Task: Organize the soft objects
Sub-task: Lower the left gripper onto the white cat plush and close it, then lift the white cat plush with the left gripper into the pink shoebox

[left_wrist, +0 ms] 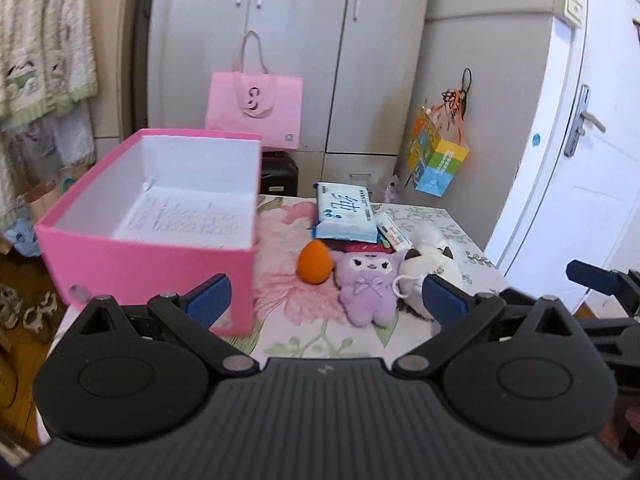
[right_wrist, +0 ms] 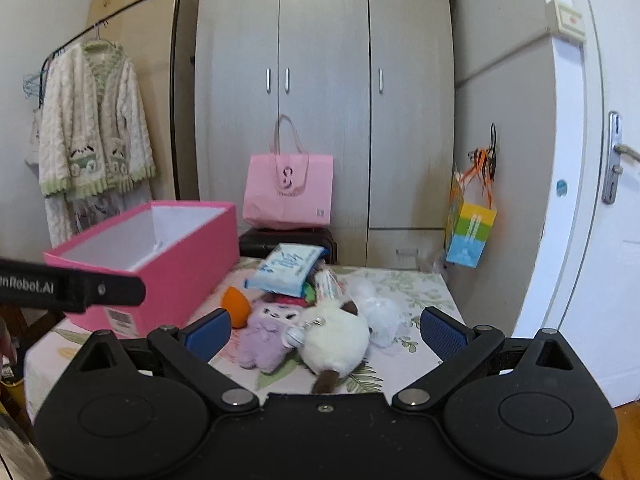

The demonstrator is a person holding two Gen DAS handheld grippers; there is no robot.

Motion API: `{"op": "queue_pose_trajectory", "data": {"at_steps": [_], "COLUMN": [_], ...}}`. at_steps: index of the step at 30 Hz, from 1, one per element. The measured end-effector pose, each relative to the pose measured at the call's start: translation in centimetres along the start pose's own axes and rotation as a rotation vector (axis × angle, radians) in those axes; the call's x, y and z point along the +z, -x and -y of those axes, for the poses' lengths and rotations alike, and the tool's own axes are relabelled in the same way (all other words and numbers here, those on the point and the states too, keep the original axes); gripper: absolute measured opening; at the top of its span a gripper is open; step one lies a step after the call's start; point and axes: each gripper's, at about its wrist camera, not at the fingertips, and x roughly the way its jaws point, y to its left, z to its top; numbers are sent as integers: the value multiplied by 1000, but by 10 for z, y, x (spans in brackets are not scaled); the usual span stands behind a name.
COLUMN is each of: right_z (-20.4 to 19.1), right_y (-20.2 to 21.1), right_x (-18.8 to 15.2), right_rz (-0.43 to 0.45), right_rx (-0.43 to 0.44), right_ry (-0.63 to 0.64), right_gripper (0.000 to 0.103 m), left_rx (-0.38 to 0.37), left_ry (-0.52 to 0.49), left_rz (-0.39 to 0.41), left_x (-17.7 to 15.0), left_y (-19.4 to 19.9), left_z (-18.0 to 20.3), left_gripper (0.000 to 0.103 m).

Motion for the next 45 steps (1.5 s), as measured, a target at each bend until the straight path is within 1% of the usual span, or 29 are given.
{"op": "queue_pose_trajectory", "data": {"at_steps": [1, 3, 5, 7, 9, 10, 12, 14, 16, 17, 19, 20, 22, 24, 25, 26, 27, 29, 33, 37, 45], "right_z": [3, 9, 13, 16, 20, 22, 27, 29, 29, 29, 29, 30, 33, 35, 36, 36, 37, 38, 36, 33, 15], "right_y": [-8, -24, -39, -55, -71, -79, -93, -103, -113, -118, -127, -132, -138, -142, -142, -141, -140, -137, -130, -120, -94], "right_x": [-3, -8, -15, -21, -27, -29, -34, -37, -40, -42, -44, -44, -46, -47, -48, -49, -49, -50, -51, -48, -36], "right_rz": [-5, -25, -51, -79, -107, -117, -129, -124, -134, -142, -164, -172, -184, -195, -191, -184, -180, -174, -162, -156, -185], "right_rx": [12, 32, 55, 78, 106, 121, 146, 162, 188, 196, 195, 190, 186, 181, 173, 174, 179, 177, 154, 151, 167], "right_ry": [4, -1, -3, -12, -29, -38, -49, -59, -57, -55, -59, -65, -85, -90, -79, -75, -81, -99, -111, -119, -100], "right_gripper": [102, 102, 100, 94, 93, 92, 90, 89, 89, 89, 89, 89, 85, 71, 68, 65, 63, 62, 60, 60, 61], "left_rx": [-5, -39, -90, -150, -198, -234, -275, -315, -339, -346, -368, -369, -353, -304, -314, -324, -327, -304, -302, -302, -295], "left_ry": [-15, -41, -64, -83, -104, -120, -116, -107, -119, -127, -140, -144, -156, -161, -152, -151, -158, -180, -184, -184, -152], "left_rz": [-2, -9, -22, -26, -25, -36, -76, -104, -122, -132, -155, -167, -199, -231, -233, -235, -239, -221, -209, -203, -217], "left_x": [2, 4, 6, 7, 6, 5, 3, 1, 0, 0, 0, 1, 0, -3, -5, -6, -8, -12, -13, -12, -8], "left_y": [-10, -26, -41, -58, -72, -84, -102, -118, -132, -138, -147, -150, -158, -163, -161, -160, -159, -157, -147, -133, -100], "left_z": [4, 11, 20, 30, 40, 46, 51, 54, 59, 61, 64, 65, 69, 72, 73, 74, 77, 83, 85, 85, 73], "left_gripper": [103, 102, 102, 101, 100, 100, 93, 88, 83, 78, 77, 74, 71, 70, 69, 65, 64, 63, 63, 63, 64]}}
